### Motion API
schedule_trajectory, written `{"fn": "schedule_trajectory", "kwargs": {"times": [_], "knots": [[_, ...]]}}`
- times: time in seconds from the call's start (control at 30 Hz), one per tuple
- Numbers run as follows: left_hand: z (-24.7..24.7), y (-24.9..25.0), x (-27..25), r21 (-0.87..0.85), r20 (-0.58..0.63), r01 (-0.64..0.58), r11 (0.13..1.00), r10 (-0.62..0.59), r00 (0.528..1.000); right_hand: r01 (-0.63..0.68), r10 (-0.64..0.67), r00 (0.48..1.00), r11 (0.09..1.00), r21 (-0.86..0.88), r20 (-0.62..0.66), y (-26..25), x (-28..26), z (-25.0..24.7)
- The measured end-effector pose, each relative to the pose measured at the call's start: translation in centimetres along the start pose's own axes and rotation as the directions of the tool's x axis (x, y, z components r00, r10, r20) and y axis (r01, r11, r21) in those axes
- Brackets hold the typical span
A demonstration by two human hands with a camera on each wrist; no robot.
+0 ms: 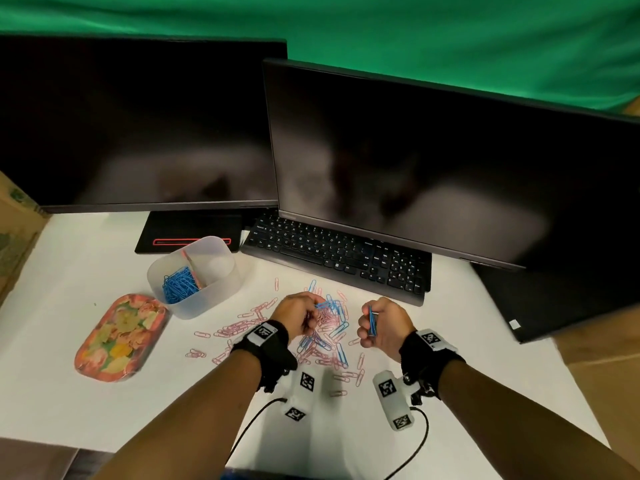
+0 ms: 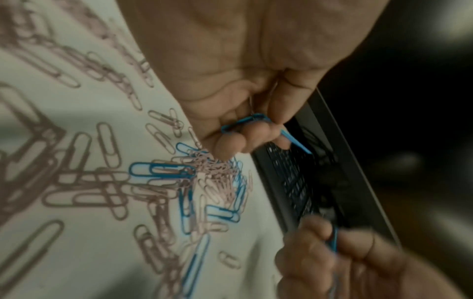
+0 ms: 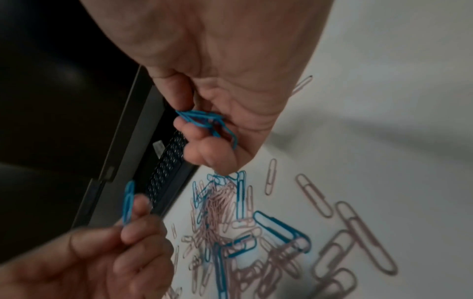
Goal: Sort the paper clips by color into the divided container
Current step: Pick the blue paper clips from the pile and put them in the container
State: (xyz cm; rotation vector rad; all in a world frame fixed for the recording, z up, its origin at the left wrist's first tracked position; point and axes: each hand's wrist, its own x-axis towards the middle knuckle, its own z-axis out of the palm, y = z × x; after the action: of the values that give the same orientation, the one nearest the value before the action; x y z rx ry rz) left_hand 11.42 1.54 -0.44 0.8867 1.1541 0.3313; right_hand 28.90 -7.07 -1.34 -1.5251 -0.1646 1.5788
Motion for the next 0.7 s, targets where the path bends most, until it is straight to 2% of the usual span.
{"fn": "schedule_trajectory", "kwargs": {"times": [0.07,0.13,0.2,0.23,0.27,0.33,0.37,0.43,0.5,0.53,0.6,0.63,0.7], "knots": [[-0.1,0.1,-0.1,-0.175,0.031,0.067,0.982,-0.063,0.998,-0.035,0.035,0.999,0.999,0.001,0.027,-0.1,0.1,-0.3],[-0.1,0.3,-0.3,-0.249,0.061,0.109,0.962,-0.097,0.993,-0.055,0.056,0.998,0.997,-0.062,0.011,-0.1,0.3,-0.3],[-0.2,0.1,-0.4,-0.287,0.082,0.135,0.948,-0.116,0.990,-0.010,-0.003,0.999,0.965,-0.264,-0.048,0.3,0.9,-0.3],[-0.3,0.0,-0.4,-0.316,0.081,0.143,0.938,-0.123,0.989,0.049,-0.083,0.995,0.897,-0.439,-0.059,0.5,1.1,-0.3],[-0.3,-0.1,-0.3,-0.346,0.072,0.146,0.927,-0.129,0.989,0.120,-0.185,0.982,0.765,-0.633,-0.039,0.8,1.2,-0.2],[-0.3,-0.5,-0.3,-0.404,0.052,0.145,0.903,-0.136,0.989,0.216,-0.321,0.943,0.397,-0.892,0.085,1.2,1.2,0.2],[-0.3,-0.7,-0.3,-0.423,0.046,0.147,0.894,-0.141,0.989,0.225,-0.322,0.937,0.264,-0.938,0.134,1.3,1.0,0.5],[-0.5,-0.9,-0.3,-0.398,0.037,0.155,0.904,-0.153,0.988,0.224,-0.291,0.937,0.074,-0.972,0.193,1.6,1.1,1.0],[-0.7,-1.1,-0.2,-0.301,0.000,0.156,0.941,-0.163,0.987,0.219,-0.293,0.928,-0.071,-0.973,0.230,1.7,1.4,1.4],[-0.8,-1.2,-0.2,-0.218,-0.035,0.143,0.965,-0.154,0.987,0.215,-0.308,0.921,-0.103,-0.971,0.237,1.7,1.6,1.5],[-1.1,-1.4,-0.2,0.119,-0.111,0.069,0.990,-0.056,0.992,0.201,-0.322,0.917,-0.138,-0.970,0.236,1.7,1.9,1.6],[-1.2,-1.7,-0.3,0.342,-0.124,0.011,0.940,0.034,0.992,0.200,-0.320,0.917,-0.151,-0.968,0.239,1.8,2.0,1.6],[-1.2,-2.3,-0.5,0.683,-0.051,-0.110,0.722,0.197,0.979,0.198,-0.315,0.917,-0.178,-0.964,0.246,1.7,2.0,1.6]]}}
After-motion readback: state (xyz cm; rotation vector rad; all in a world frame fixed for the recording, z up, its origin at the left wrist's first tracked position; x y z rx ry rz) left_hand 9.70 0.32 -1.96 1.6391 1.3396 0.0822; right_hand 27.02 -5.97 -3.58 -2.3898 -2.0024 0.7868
